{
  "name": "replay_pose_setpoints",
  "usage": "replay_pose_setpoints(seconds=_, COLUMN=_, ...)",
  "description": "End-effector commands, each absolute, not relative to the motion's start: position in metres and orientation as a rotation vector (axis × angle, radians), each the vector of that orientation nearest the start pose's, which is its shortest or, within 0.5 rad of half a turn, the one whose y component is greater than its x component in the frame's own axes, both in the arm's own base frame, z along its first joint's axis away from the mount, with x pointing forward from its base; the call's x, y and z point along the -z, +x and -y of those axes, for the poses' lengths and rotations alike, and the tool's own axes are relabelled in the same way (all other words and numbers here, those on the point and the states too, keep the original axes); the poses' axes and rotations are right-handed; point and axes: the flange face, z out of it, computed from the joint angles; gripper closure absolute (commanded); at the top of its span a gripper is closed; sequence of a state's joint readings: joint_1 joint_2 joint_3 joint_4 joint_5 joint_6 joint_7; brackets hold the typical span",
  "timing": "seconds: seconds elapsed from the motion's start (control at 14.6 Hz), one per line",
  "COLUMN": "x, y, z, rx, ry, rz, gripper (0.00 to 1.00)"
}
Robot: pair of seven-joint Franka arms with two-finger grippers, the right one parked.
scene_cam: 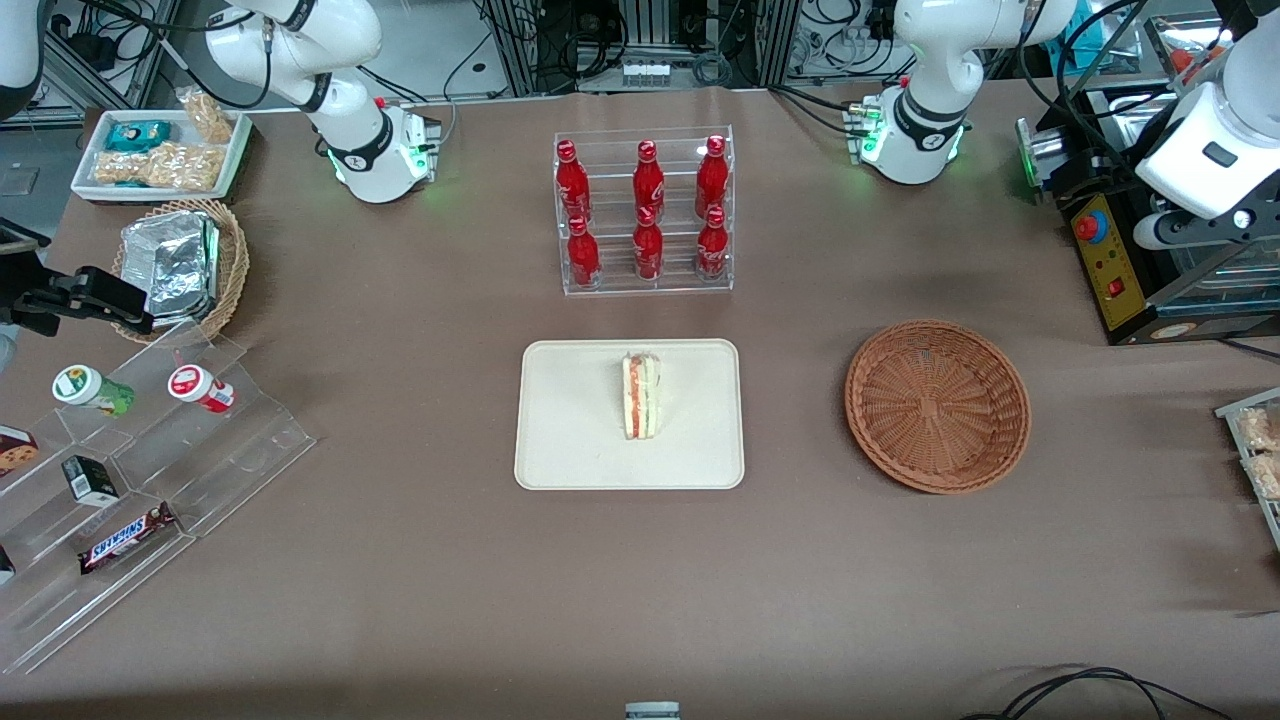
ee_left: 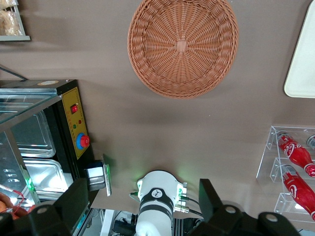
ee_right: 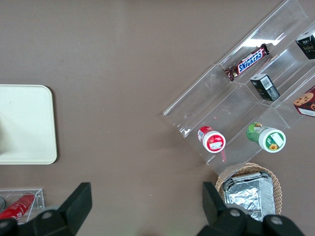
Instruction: Place sandwich from basket to tray
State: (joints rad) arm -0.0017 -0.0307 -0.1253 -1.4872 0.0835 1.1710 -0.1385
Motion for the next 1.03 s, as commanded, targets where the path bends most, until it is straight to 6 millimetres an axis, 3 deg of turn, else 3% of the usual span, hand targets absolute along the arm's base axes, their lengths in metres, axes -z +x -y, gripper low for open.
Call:
replay_pose_setpoints(seconds=0.0, x=-0.653, y=0.496, z=0.046, rx=-0.409, ry=-2.994, rz=0.066, gripper=0.00)
replay_pose_setpoints(seconds=0.41, x=-0.656, y=0.495, z=0.044, rx=-0.396, ry=-2.997, rz=0.073, gripper=0.00)
replay_pose_setpoints(seconds=0.55, x=-0.657, y=0.495, z=0.027, rx=-0.408, ry=-3.041, rz=0.134, gripper=0.00)
replay_pose_setpoints(seconds=0.62, x=-0.657, y=0.495, z=0.035, rx=-0.407, ry=-3.040, rz=0.110, gripper=0.00)
replay_pose_setpoints(seconds=0.96, x=-0.659, y=0.496, z=0.021, rx=-0.402, ry=-3.044, rz=0.172, gripper=0.00)
